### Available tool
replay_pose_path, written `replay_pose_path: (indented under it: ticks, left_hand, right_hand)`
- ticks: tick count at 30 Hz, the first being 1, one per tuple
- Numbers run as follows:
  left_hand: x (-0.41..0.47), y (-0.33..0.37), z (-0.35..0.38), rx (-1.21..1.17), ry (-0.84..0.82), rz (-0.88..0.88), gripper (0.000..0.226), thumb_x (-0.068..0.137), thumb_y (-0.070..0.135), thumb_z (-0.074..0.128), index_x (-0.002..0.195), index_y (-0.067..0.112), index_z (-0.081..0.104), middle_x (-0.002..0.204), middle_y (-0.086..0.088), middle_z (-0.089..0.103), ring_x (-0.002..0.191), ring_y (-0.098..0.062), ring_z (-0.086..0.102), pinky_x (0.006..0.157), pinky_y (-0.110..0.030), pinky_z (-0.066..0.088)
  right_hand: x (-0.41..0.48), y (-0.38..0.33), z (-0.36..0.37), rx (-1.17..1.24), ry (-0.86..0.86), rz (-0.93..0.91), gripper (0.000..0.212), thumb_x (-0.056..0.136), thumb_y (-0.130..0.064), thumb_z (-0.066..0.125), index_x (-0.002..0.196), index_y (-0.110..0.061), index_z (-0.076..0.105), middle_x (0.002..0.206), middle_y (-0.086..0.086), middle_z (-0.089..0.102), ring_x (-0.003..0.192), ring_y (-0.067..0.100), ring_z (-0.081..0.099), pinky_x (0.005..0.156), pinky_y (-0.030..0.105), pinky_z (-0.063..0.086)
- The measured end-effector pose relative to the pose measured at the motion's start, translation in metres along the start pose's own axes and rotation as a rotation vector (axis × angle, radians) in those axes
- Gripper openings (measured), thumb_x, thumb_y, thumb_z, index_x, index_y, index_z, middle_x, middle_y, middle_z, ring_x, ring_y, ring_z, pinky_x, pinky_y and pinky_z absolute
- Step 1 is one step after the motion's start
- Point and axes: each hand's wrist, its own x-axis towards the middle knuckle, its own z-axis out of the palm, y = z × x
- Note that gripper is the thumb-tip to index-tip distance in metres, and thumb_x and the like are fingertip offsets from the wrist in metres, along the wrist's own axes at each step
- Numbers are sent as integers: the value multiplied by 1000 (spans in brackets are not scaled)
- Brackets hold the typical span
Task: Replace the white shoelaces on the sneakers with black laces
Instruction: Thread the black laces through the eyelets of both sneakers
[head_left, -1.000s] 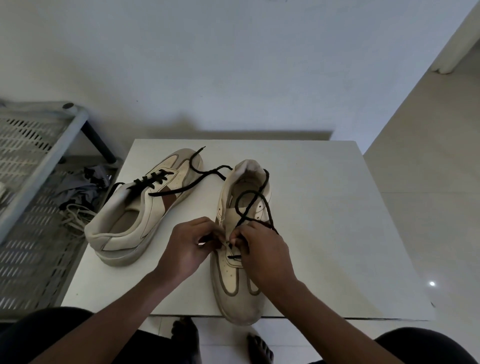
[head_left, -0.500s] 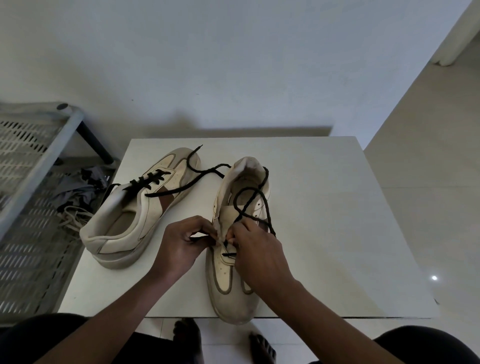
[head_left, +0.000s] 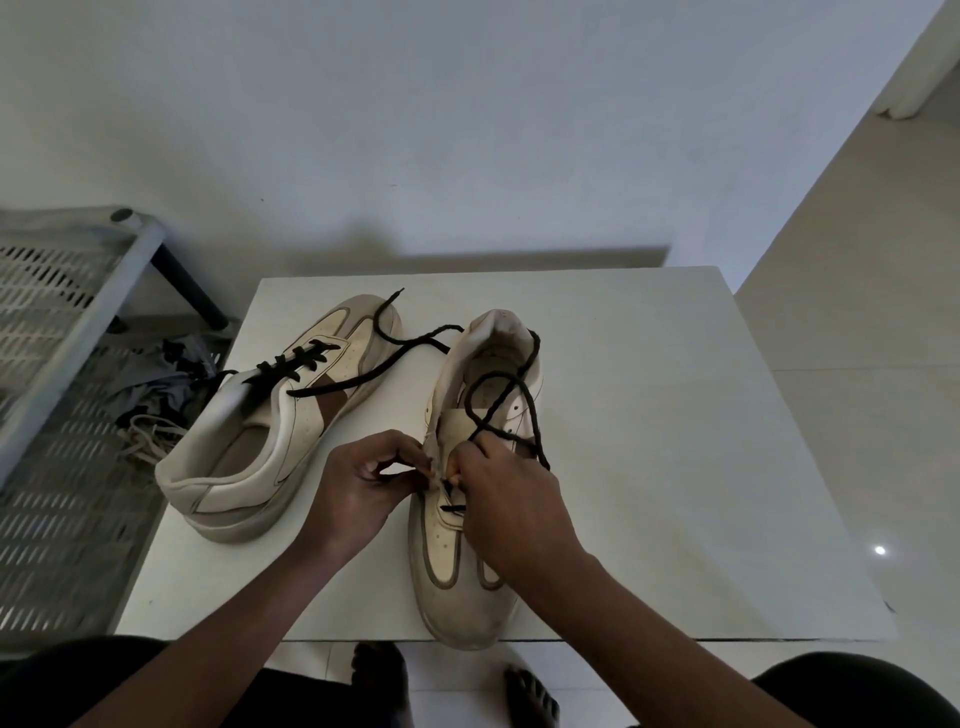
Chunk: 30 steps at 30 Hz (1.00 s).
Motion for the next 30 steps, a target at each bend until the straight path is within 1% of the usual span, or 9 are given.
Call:
replay_pose_path:
  ticks: [5,8,12,16,18,21,24,27,30]
  left_hand:
    - [-3,5,-1,29,-19,-18,30,70,-16,72,80,12,70,80,-2,71,84,-22,69,77,-34,57]
    - [-8,10,0,16,-14,-66,36,70,-15,73,86,16,69,83,1,70,87,-21,68,79,-32,58]
    - [-14,12,7,52,129,-144,41,68,-3,81,82,21,51,75,-1,69,80,-16,69,72,-29,58]
    - [-21,13,14,281,133,-8,18,75,9,79,79,21,67,73,12,69,72,-5,67,67,-19,54]
    - [-24,14,15,332,146,37,7,77,15,77,78,16,71,74,12,68,69,-6,64,64,-19,51]
    - [-24,15,16,379,154,66,7,78,18,71,77,12,68,78,8,64,72,-8,62,64,-20,52]
    - [-23,17,17,301,132,7,12,85,0,64,85,11,64,85,7,66,82,-6,65,76,-21,55]
    - [-21,20,10,162,125,-161,17,90,-6,55,83,10,55,88,4,72,89,-7,68,79,-20,53]
    - [-16,21,5,-192,169,-338,18,94,-10,43,82,3,46,86,-12,72,90,-22,70,81,-29,55]
  right_hand:
    - [0,0,4,19,4,45,24,93,-10,50,115,-15,58,115,1,57,88,22,61,68,29,44]
    - [0,3,6,89,13,90,21,93,-12,52,108,-21,63,109,-6,59,91,16,60,75,28,49]
    - [2,6,5,175,19,122,20,93,-12,55,102,-24,67,102,-9,64,94,10,59,80,27,49]
    - [2,8,2,183,-11,114,25,92,-8,53,106,-23,68,105,-7,65,96,11,58,82,26,48]
    - [2,9,1,194,-17,99,26,92,-8,53,107,-22,69,105,-6,66,96,12,58,82,26,48]
    - [1,9,-3,120,-12,20,28,93,-11,51,113,-21,66,108,-5,65,93,15,60,78,30,51]
    - [0,14,-17,36,56,-78,38,88,-6,51,121,-21,62,124,-6,60,87,17,64,65,26,46]
    - [3,21,-28,-56,7,-89,48,87,-8,49,131,-26,55,133,-10,55,102,15,60,78,27,36]
    - [4,21,-25,-80,-72,-96,53,87,-7,49,136,-28,49,133,-10,54,116,13,50,90,29,34]
